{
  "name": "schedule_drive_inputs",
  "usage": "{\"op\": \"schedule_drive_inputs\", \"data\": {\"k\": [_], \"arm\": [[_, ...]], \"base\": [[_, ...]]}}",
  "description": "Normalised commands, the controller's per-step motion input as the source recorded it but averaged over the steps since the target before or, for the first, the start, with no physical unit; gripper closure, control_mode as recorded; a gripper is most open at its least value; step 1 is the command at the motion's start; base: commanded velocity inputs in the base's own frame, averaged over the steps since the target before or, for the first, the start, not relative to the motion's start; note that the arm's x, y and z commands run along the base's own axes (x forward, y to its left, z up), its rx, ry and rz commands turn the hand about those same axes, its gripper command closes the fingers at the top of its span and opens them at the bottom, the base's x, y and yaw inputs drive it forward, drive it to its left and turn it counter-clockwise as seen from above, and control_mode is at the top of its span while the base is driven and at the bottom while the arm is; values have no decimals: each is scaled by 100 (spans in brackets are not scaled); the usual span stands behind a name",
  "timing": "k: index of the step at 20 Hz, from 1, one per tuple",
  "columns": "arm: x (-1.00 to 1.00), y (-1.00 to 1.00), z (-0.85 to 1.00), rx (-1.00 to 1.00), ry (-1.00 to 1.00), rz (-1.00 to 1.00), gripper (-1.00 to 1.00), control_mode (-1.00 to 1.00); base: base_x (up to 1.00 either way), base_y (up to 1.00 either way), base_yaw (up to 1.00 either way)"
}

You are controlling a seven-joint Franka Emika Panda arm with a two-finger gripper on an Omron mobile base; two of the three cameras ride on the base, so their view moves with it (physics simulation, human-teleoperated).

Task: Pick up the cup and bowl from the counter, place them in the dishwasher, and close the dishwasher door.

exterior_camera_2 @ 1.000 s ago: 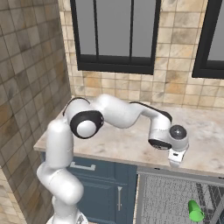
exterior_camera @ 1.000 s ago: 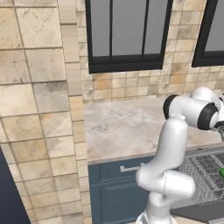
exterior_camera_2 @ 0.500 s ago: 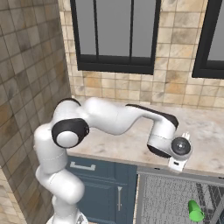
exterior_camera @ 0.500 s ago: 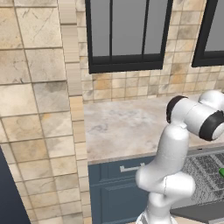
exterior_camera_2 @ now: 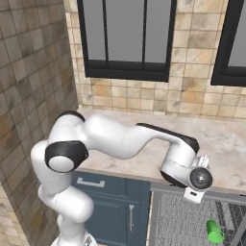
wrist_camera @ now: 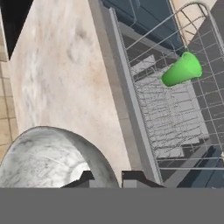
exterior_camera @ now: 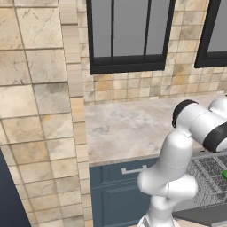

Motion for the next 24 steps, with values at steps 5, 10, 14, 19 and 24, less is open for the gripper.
{"op": "schedule_drive_inputs", "data": {"k": [5,10,14,19,24], "arm": [[-36,18,-10,0,0,3,100,-100],[-32,17,-19,0,0,2,100,-100],[-25,18,-33,0,0,1,100,-100],[-11,16,-44,0,0,0,100,-100],[-3,6,-46,0,0,0,100,-100]], "base": [[0,0,0],[0,0,0],[0,0,0],[0,0,0],[0,0,0]]}}
